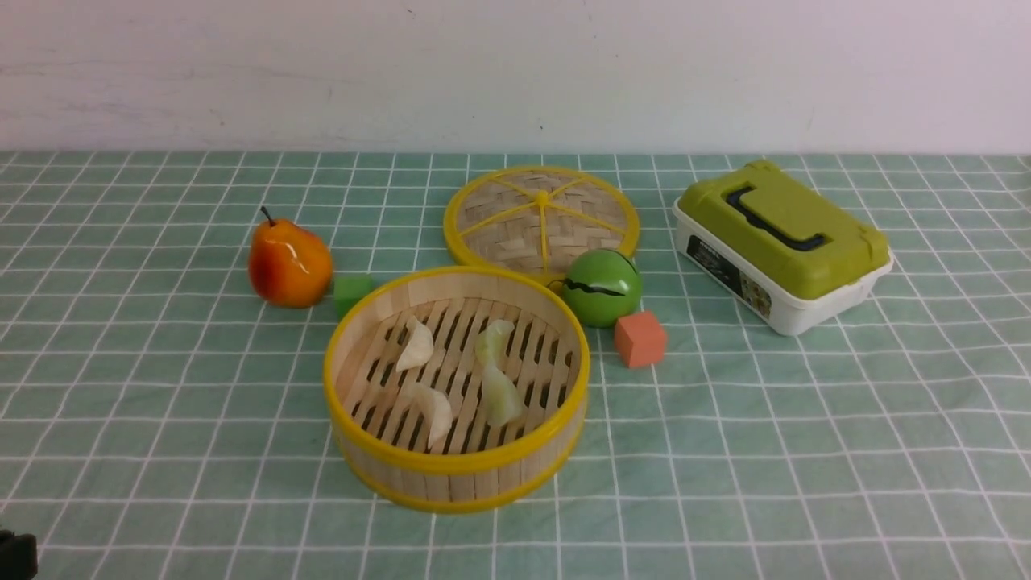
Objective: Put the dumplings into the steamer on the table with the blue tablecloth.
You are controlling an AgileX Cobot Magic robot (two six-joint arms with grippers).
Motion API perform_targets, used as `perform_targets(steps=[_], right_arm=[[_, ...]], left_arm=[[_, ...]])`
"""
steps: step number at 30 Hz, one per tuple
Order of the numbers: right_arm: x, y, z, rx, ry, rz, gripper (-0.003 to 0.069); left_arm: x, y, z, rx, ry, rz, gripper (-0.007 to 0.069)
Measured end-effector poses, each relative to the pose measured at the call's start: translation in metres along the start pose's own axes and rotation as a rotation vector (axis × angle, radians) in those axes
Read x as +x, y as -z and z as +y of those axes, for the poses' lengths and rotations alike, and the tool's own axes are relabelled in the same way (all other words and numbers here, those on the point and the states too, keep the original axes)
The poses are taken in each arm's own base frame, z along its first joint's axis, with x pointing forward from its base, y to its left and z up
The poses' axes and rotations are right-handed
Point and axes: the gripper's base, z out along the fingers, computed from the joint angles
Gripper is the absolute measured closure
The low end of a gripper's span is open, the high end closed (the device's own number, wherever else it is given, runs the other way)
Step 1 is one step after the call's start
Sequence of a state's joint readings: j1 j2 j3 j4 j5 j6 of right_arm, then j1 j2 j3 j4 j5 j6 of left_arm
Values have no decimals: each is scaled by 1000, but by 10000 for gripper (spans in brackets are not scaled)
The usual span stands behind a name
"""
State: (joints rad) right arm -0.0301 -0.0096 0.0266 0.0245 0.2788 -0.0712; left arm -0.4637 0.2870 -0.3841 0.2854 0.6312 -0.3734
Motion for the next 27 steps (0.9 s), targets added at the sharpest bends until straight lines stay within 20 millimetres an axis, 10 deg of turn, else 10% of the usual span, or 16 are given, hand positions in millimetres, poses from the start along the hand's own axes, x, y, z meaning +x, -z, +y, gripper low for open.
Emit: perform_targets(steps=[27], right_arm=[[6,1,0,-5,-7,89,657]], left_arm=[[0,0,0,-1,-1,0,542]])
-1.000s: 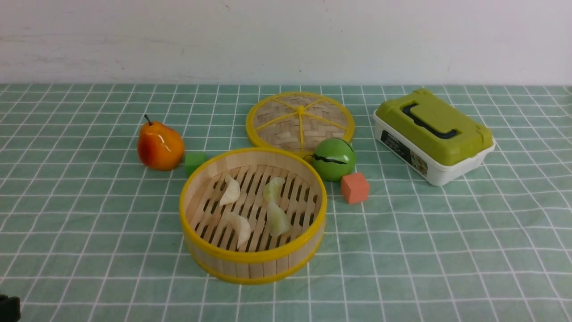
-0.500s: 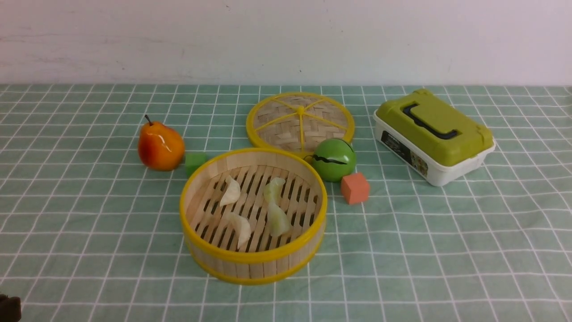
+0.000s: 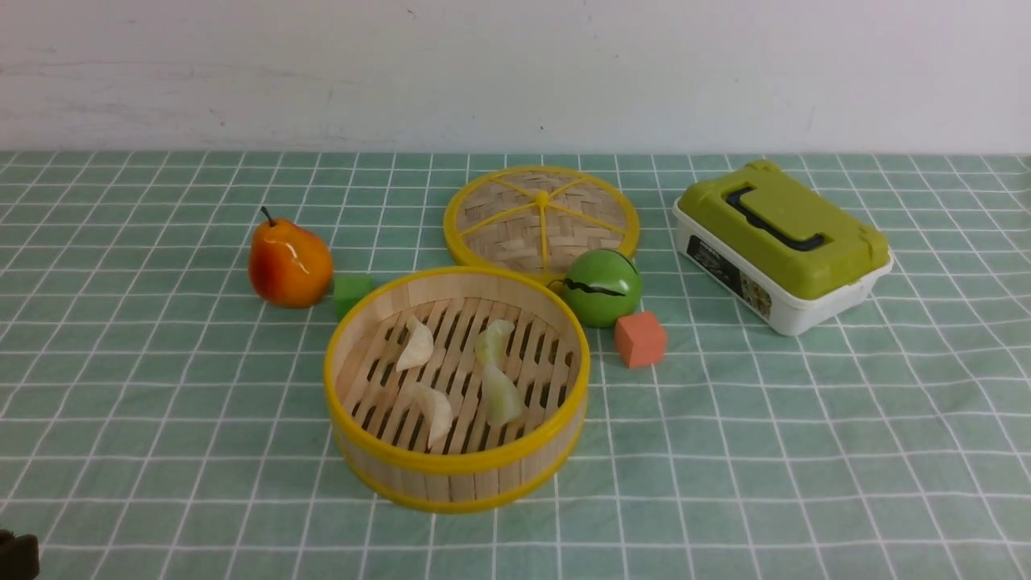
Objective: Put the dumplings into the steamer on the table with the blue tablecloth.
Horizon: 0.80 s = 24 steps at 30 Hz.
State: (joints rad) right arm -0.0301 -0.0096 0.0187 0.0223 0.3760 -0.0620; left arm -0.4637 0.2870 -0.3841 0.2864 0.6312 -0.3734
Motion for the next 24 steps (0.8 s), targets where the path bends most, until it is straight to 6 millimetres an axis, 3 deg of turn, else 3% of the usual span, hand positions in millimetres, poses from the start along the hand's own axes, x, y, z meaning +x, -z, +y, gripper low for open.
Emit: perform_targets(steps=[24], right_arm=[[0,0,0,0,0,0,648]], left_arm=[[0,0,0,0,0,0,528]])
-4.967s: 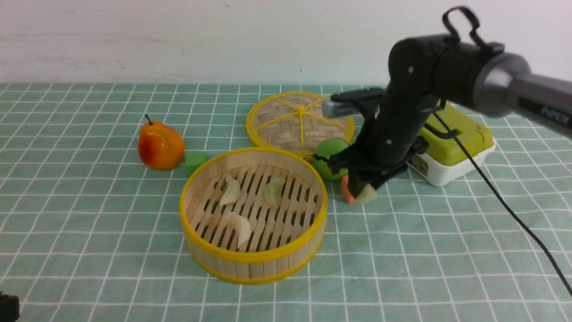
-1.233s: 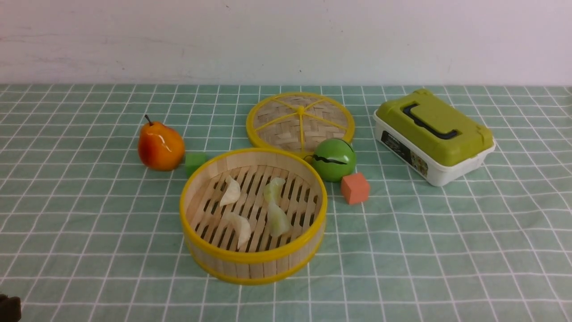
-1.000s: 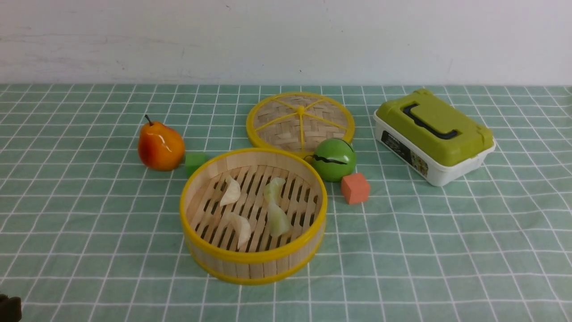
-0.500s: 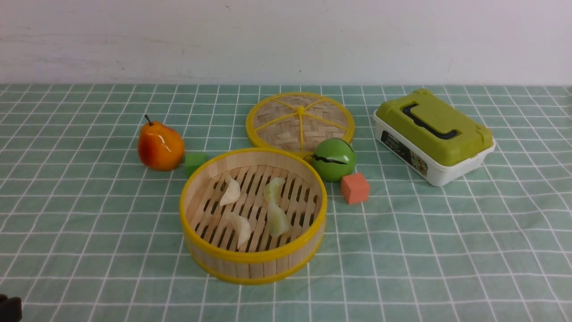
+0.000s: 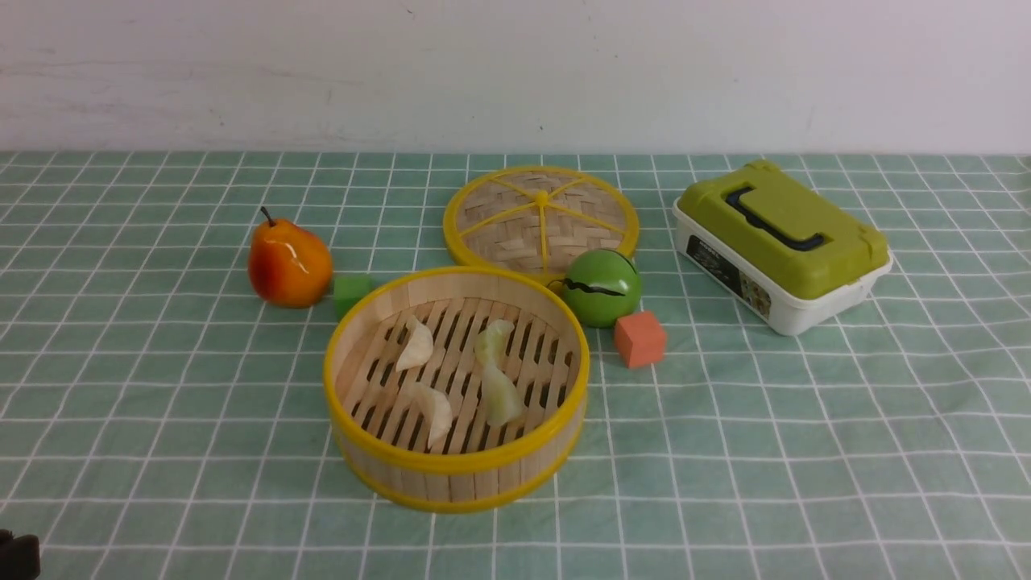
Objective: Put the dumplings into the steamer on the table with the blue tablecloth.
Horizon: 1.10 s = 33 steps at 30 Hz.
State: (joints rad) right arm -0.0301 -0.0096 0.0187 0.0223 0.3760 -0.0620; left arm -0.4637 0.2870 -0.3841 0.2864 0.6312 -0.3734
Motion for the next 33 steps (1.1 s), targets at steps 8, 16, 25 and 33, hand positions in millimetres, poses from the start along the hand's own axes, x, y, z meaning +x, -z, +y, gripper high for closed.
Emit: perform_targets(steps=[8,16,25,33], right_arm=[[0,0,0,0,0,0,643],[0,0,0,0,0,1,639],[0,0,0,1,0,-1,626],[0,0,0,1,0,-1,617]], left_arm=[[4,-1,0,4,-2,-5,518],[20,11,8,-63,35,-161,522],[65,-13,15,-217,78,-329,638],[93,-26,18,-255,123,-176,638]])
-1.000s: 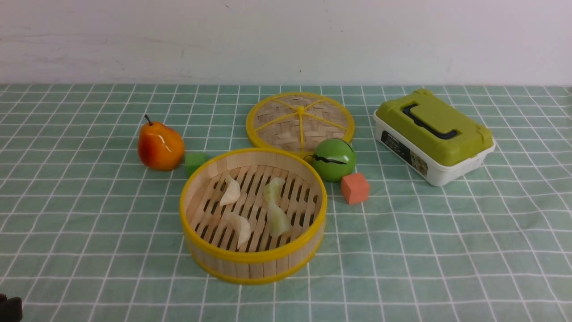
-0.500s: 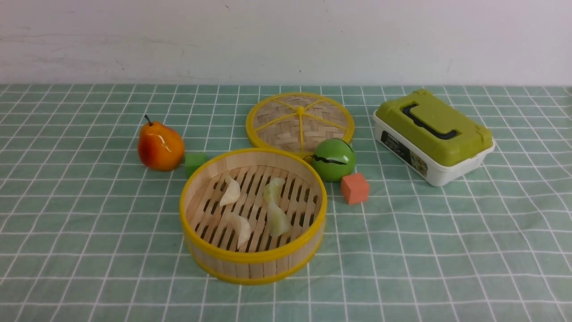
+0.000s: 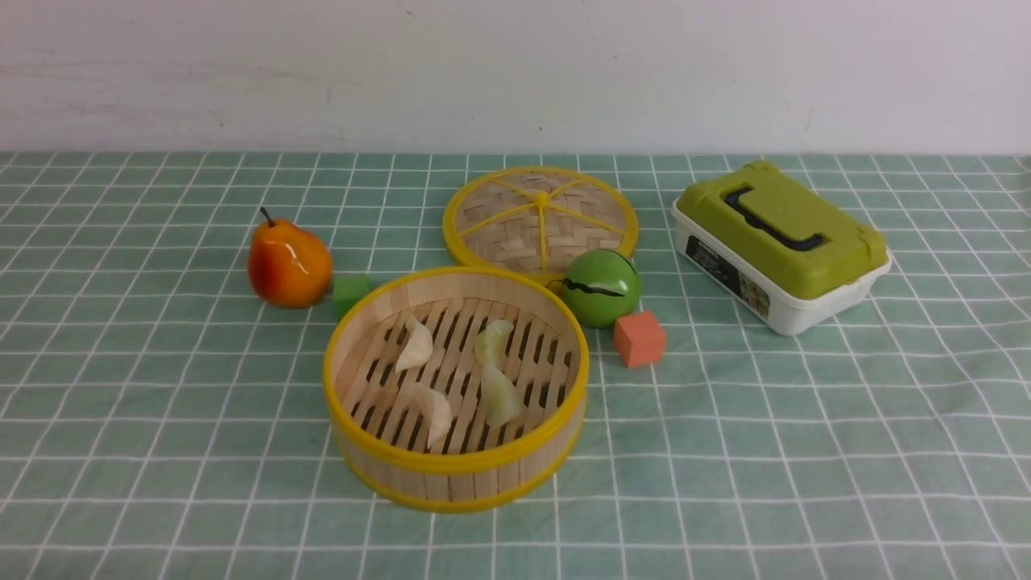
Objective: Put the dumplings into the steamer on the table with the blue tablecloth.
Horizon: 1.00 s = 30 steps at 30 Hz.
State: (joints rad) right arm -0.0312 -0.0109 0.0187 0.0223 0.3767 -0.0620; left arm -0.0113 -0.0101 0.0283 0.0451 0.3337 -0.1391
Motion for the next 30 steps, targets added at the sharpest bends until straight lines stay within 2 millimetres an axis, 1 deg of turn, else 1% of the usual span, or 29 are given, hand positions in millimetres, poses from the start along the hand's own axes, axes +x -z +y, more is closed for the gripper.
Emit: perform_targets(steps=[4,16,30], right_arm=[[0,0,0,0,0,0,617],[0,0,0,0,0,0,600],[0,0,0,0,0,0,578]], left_arm=[[5,0,1,-6,5,55,638],[7,0,-4,60,50,73,638],[7,0,-4,70,52,83,638]])
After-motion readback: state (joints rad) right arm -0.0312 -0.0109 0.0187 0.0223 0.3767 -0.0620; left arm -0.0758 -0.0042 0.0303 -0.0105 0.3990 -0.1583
